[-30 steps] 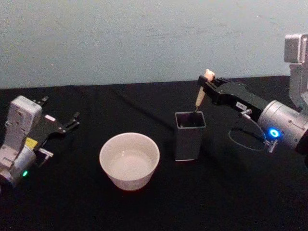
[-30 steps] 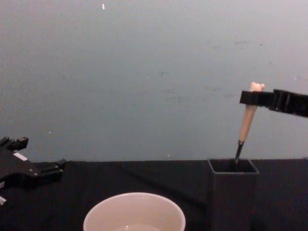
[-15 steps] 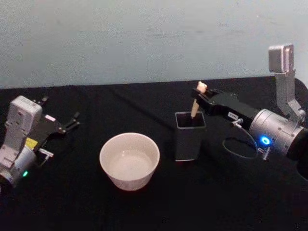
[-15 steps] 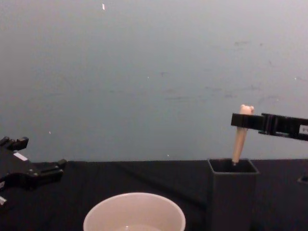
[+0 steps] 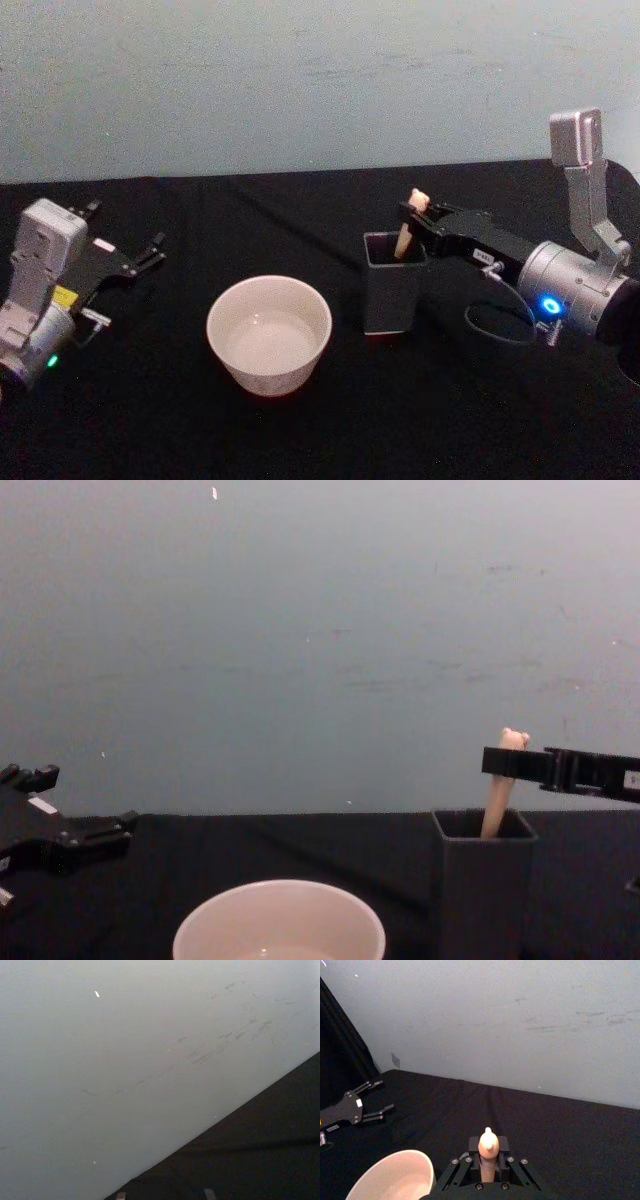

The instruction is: Pick up the stirring spoon with one hand, stir inside the cup, then place it back in its original position.

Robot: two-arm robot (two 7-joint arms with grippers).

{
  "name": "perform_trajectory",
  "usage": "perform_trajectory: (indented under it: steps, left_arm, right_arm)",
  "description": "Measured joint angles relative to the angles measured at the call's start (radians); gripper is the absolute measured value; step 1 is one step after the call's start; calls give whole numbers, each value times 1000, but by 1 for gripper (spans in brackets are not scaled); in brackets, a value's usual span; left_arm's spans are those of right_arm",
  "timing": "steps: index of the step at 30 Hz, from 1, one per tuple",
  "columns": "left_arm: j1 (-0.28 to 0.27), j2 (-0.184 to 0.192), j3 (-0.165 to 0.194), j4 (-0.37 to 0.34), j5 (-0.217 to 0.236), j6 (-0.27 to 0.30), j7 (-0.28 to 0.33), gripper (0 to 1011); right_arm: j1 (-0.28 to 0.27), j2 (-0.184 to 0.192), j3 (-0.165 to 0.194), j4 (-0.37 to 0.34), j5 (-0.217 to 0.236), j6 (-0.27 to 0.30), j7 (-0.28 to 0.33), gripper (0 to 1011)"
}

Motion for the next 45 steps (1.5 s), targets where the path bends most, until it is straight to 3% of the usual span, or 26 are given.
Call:
perform_trajectory:
  steps: [45]
  left_arm:
    - [0, 0, 0, 0, 0, 0, 0, 1001]
  right_arm:
    - [-20, 0, 10, -3, 22, 30, -22, 214]
